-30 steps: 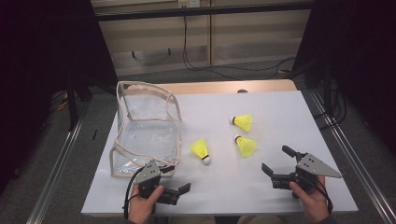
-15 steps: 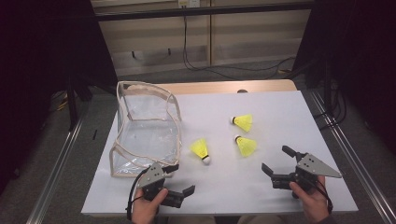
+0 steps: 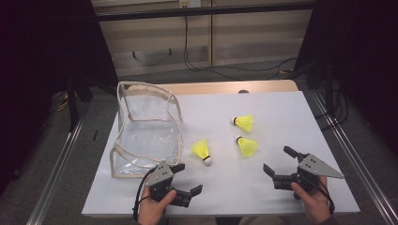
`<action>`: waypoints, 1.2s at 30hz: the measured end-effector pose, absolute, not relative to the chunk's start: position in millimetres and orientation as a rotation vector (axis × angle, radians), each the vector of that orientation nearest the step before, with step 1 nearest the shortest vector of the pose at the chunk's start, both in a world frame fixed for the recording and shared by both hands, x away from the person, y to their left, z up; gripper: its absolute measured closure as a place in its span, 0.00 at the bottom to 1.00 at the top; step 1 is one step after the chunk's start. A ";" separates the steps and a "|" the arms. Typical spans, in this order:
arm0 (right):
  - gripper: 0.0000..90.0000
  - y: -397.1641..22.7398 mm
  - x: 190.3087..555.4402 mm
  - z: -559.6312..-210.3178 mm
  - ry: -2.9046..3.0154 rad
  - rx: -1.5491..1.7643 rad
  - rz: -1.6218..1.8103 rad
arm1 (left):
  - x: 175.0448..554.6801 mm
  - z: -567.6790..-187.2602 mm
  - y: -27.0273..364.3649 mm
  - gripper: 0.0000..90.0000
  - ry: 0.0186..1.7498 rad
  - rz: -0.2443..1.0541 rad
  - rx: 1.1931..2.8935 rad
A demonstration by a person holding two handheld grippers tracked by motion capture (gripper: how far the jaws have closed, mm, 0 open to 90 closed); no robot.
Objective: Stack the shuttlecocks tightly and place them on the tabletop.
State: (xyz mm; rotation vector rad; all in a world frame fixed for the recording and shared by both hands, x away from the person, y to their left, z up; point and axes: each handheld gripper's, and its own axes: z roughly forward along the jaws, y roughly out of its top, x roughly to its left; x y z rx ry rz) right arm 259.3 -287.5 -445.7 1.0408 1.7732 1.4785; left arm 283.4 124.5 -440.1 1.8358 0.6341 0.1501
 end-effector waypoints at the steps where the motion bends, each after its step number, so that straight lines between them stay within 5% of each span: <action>1: 0.01 -287.4 259.3 -445.7 1.774 1.041 1.479 | 283.2 -440.4 123.1 0.03 0.625 0.142 1.836; 36: 0.01 -289.4 257.1 -445.1 1.770 1.041 1.474 | 284.9 -435.5 66.6 0.03 0.615 0.138 1.872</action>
